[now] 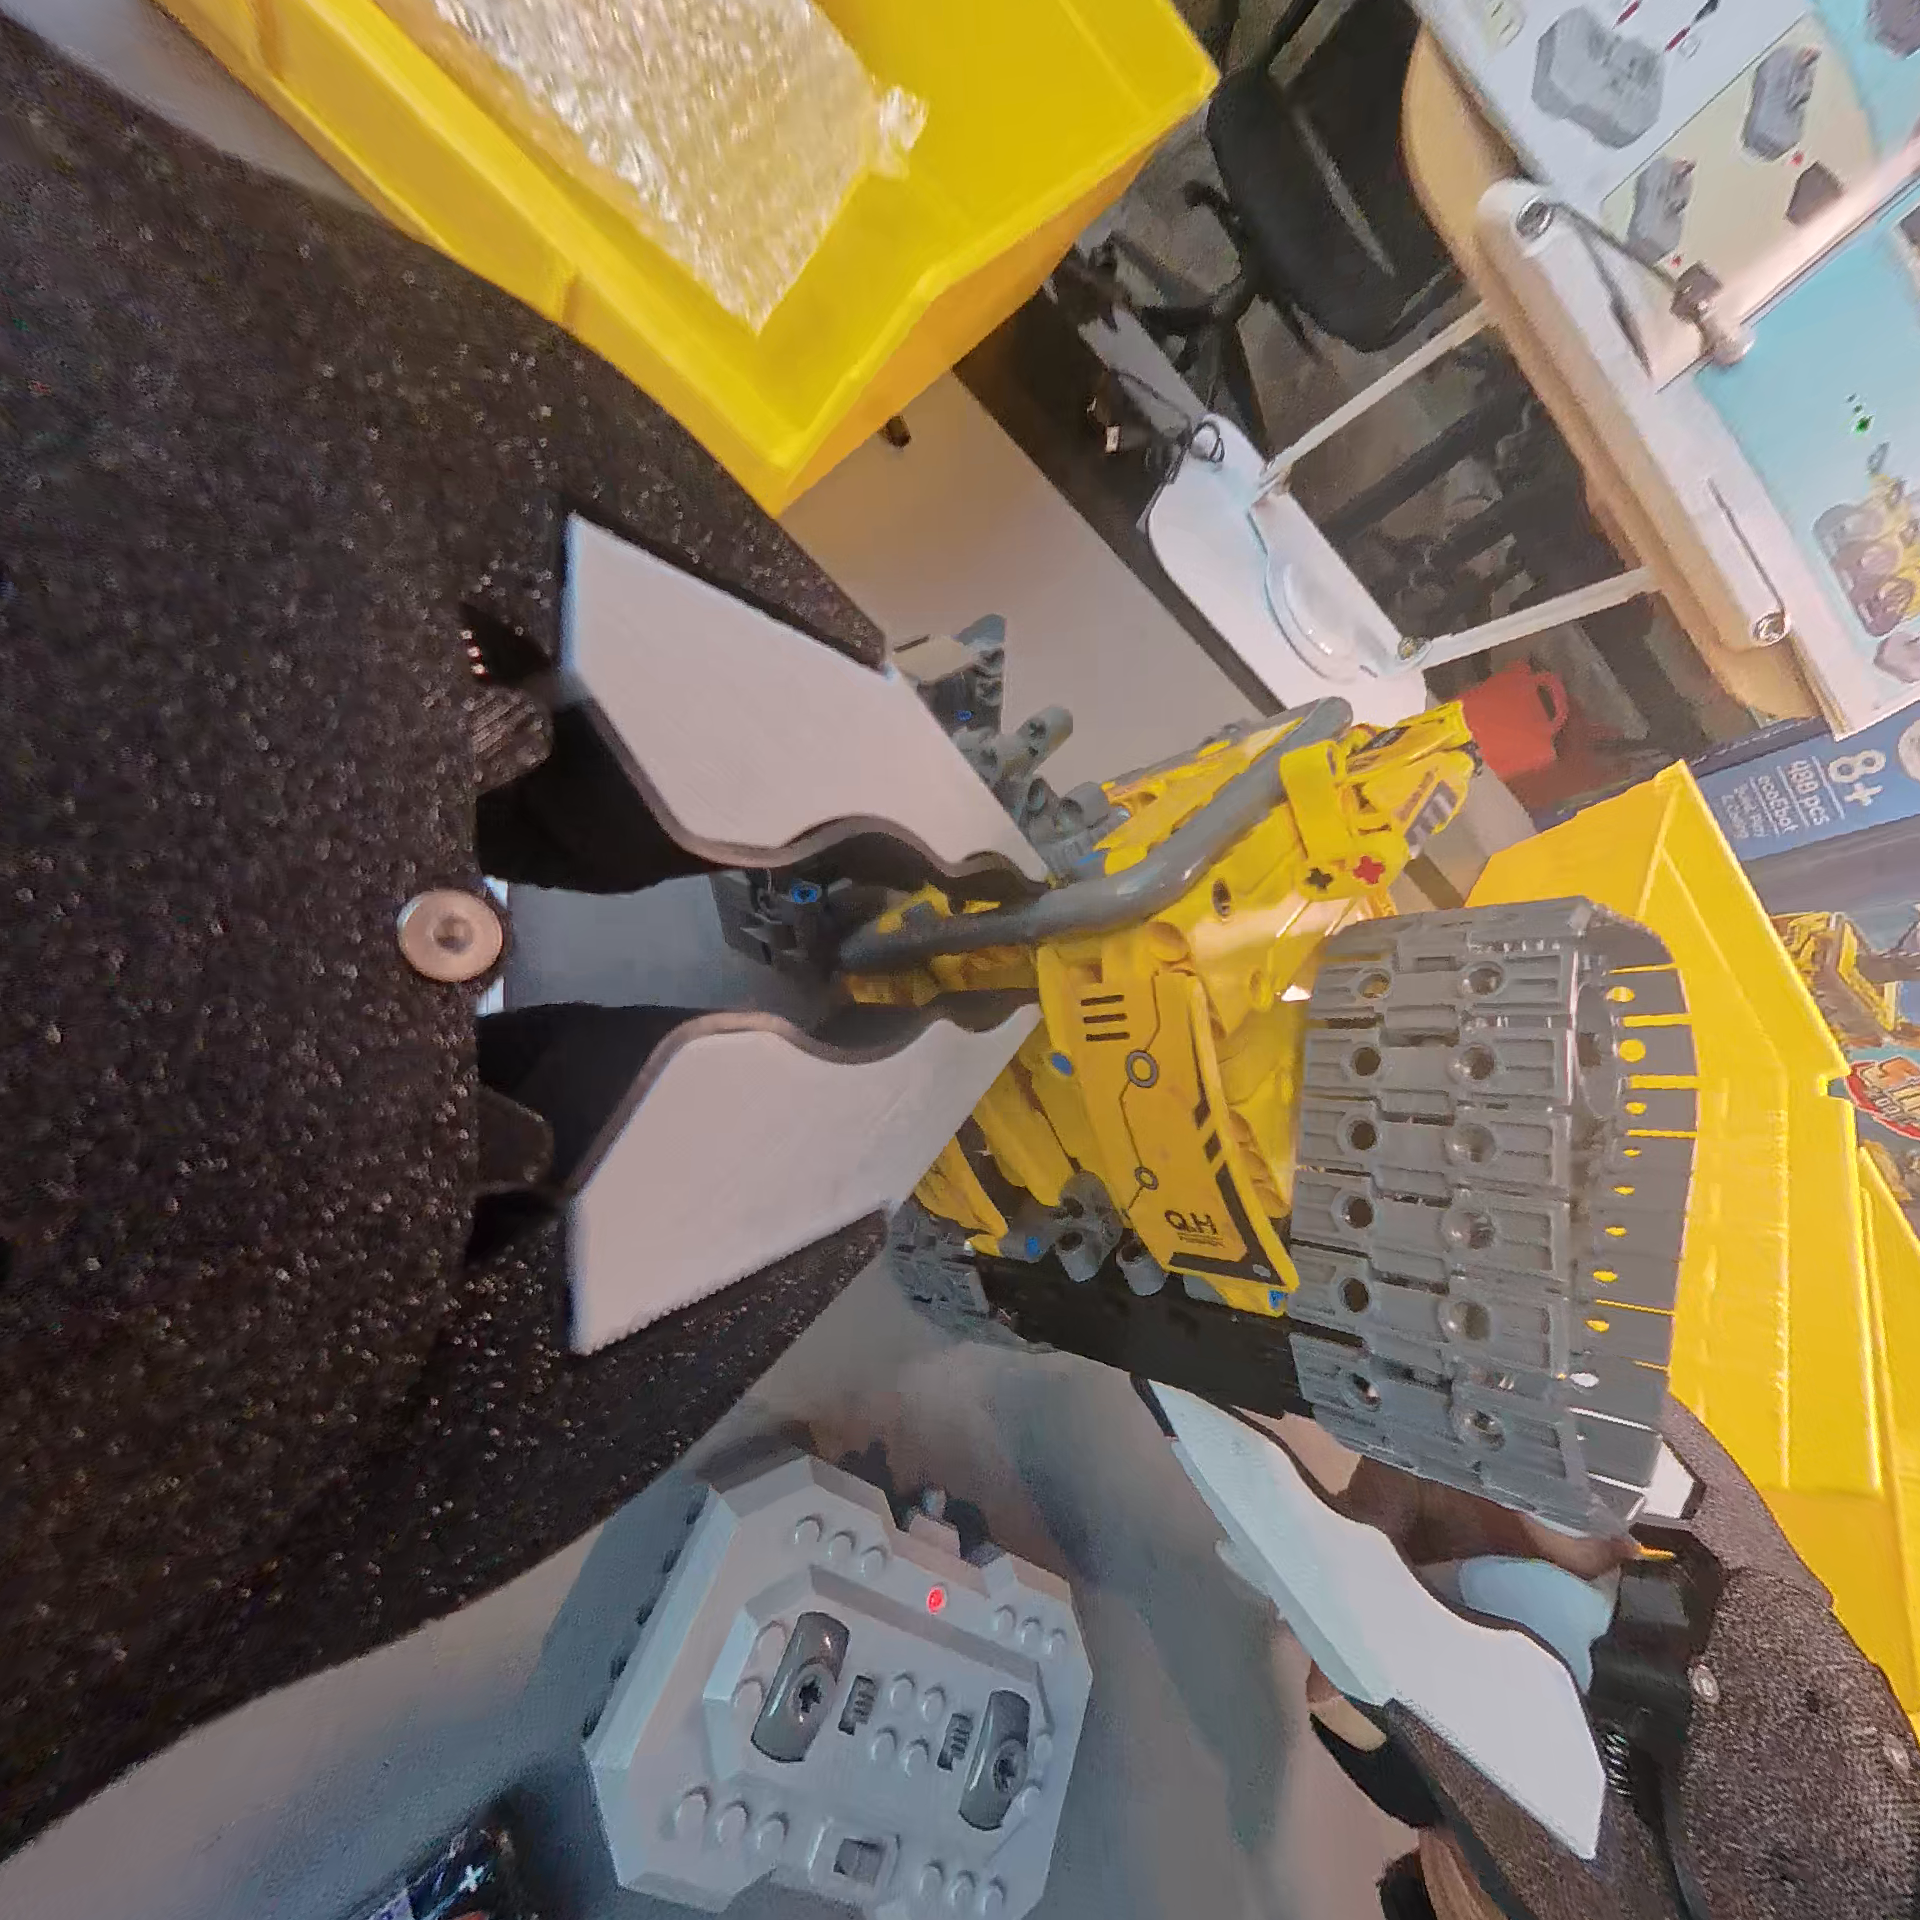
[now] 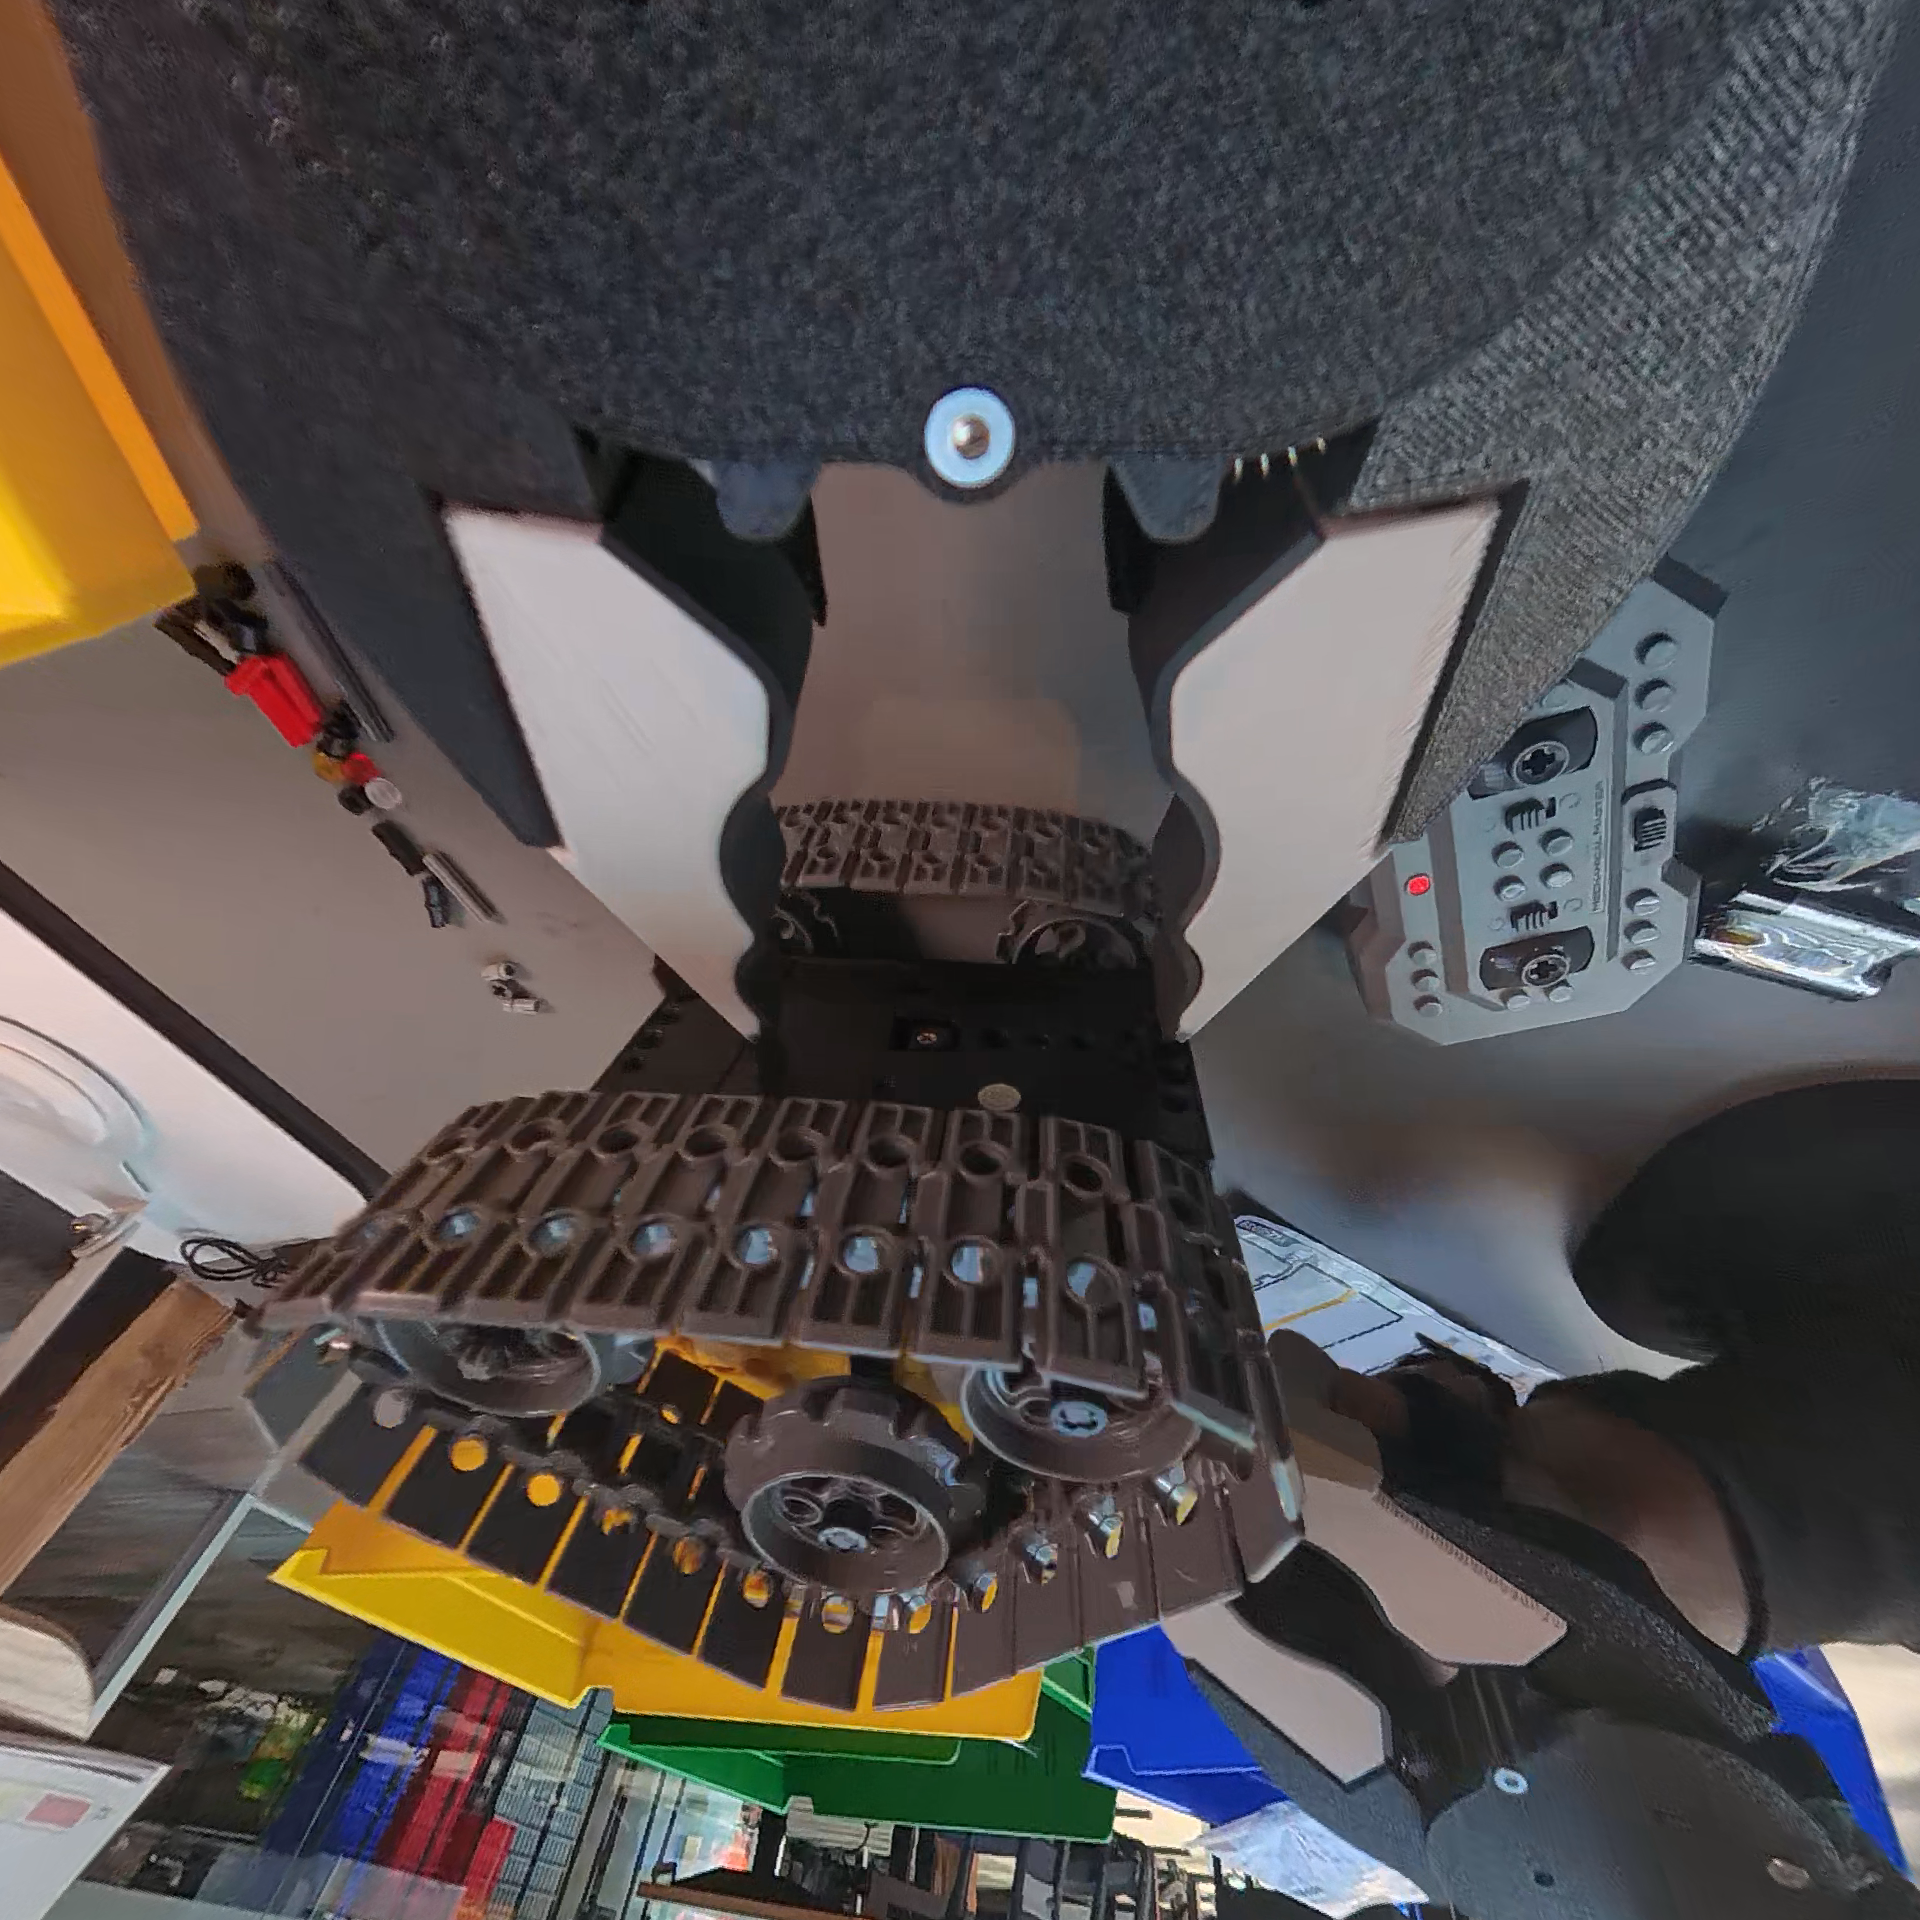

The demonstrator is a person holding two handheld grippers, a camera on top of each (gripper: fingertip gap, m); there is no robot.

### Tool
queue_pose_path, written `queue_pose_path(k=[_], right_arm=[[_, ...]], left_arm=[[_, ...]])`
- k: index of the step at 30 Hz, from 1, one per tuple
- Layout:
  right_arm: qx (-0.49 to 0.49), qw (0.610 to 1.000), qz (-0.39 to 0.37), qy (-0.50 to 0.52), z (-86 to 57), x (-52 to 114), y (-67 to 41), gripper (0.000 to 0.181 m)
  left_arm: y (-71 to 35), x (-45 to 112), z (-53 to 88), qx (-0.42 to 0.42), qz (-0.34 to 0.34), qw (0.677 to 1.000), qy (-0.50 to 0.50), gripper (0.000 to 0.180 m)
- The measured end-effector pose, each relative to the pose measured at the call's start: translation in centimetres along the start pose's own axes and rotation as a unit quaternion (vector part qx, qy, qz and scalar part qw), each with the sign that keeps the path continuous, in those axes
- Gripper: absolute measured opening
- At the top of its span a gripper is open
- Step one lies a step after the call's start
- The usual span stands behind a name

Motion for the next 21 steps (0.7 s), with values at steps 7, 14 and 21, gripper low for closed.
queue_pose_path(k=[7,14,21], right_arm=[[-0.012,0.993,0.114,0.003,0.7,2.6,1.1,0.073],[0.007,0.977,0.193,-0.085,-0.3,-4.2,3.2,0.070],[0.026,0.991,0.111,-0.071,-0.7,-5.4,1.0,0.070]], left_arm=[[-4.6,-0.9,-2.1,0.180,0.011,0.980,-0.082,0.004],[-4.8,0.9,-5.7,0.328,0.055,0.939,-0.089,0.006],[-4.1,2.9,-7.3,0.353,0.079,0.930,-0.060,0.014]])
Point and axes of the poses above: each gripper's, where its closed fingertips meet, x out along the fingers, y out of its underside, z = x × y across the jaws, the point moved 7 cm from there along -x, back along the fingers, and after that the axes turned 9 degrees about -x, right-handed, at the moved point
